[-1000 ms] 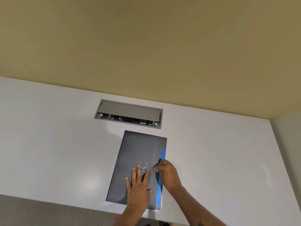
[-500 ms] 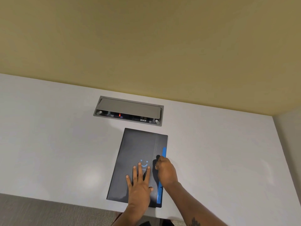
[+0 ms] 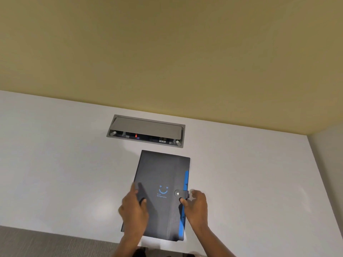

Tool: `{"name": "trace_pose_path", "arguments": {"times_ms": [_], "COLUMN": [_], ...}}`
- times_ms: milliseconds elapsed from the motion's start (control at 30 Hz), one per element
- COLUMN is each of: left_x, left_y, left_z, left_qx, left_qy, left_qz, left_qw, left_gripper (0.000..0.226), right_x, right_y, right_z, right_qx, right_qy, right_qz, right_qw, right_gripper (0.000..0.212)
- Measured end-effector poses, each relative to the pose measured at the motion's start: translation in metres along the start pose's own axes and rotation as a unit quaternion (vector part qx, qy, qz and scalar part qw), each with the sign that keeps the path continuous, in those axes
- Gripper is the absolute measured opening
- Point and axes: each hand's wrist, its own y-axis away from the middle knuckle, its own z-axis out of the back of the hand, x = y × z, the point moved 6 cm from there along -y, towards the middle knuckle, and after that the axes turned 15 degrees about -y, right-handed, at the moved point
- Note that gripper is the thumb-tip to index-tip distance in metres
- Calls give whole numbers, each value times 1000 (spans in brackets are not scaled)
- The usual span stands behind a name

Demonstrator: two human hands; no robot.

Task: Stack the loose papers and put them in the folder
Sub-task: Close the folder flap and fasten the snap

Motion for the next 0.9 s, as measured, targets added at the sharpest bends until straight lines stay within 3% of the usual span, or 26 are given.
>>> {"name": "trace_pose_path", "arguments": {"times_ms": [200, 367, 500, 833, 900], "left_x": [39, 38, 27, -72, -100], "left_y": [-7, -8, -4, 2, 1], "left_z": [-10, -11, -10, -26, -32], "left_qx": [58, 57, 45, 75, 84], "left_qy": [-15, 58, 177, 190, 207], "left_qz": [75, 115, 120, 16, 5], "left_qw": [995, 990, 976, 979, 975], "left_gripper": [57, 37, 28, 8, 12], "right_x": [-25, -27, -27, -40, -38], "right_y": [24, 34, 37, 15, 0], "right_z": [-8, -14, -3, 70, 89], "right_qx": [-5, -15, -49, -147, -158], "right_qy": [-65, -127, -212, -284, -293], "right_qz": [-80, -119, -145, -163, -161], "right_qw": [995, 985, 965, 933, 929], "right_gripper": [35, 32, 36, 33, 33]}}
